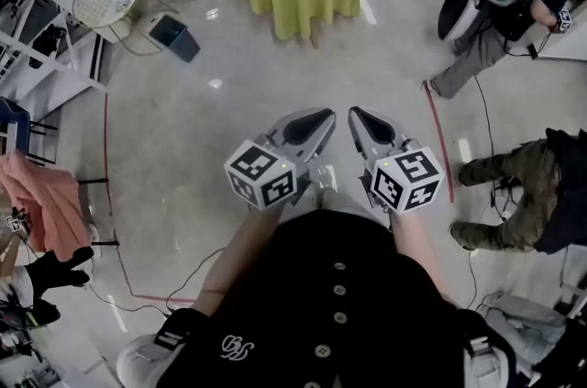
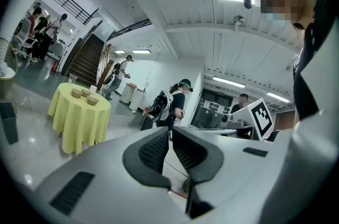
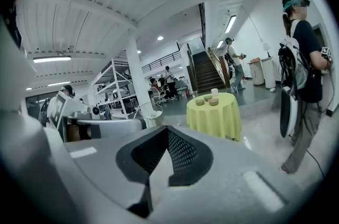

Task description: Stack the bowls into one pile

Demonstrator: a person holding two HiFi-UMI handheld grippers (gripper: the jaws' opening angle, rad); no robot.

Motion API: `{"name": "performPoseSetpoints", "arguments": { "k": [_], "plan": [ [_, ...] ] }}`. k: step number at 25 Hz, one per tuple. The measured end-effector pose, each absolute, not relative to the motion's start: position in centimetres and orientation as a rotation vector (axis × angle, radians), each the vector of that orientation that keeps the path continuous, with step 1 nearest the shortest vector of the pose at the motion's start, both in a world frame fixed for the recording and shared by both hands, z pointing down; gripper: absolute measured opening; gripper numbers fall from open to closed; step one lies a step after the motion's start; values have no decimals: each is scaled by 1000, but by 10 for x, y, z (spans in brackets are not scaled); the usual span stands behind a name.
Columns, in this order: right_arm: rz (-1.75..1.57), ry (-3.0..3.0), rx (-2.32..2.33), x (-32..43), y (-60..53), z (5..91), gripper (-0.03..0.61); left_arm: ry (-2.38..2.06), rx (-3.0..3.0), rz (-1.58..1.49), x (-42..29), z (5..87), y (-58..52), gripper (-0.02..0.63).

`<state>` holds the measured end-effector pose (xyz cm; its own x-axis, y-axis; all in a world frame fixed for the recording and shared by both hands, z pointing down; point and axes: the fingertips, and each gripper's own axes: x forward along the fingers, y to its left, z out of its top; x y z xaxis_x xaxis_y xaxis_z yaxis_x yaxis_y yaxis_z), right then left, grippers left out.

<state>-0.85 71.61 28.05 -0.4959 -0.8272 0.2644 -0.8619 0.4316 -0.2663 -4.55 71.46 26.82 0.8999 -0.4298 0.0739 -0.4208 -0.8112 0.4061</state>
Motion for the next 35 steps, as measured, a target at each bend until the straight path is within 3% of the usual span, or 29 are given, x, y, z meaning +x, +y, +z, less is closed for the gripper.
{"name": "performPoseSetpoints", "arguments": {
  "k": [23,35],
  "plan": [
    [605,-2546,1620,-42,669,291,5,-592,2618,-35,-83,282,667,32],
    [618,-2598,1549,5,517,294,5,-683,2557,-49,-36,288,518,32]
  ]
}}
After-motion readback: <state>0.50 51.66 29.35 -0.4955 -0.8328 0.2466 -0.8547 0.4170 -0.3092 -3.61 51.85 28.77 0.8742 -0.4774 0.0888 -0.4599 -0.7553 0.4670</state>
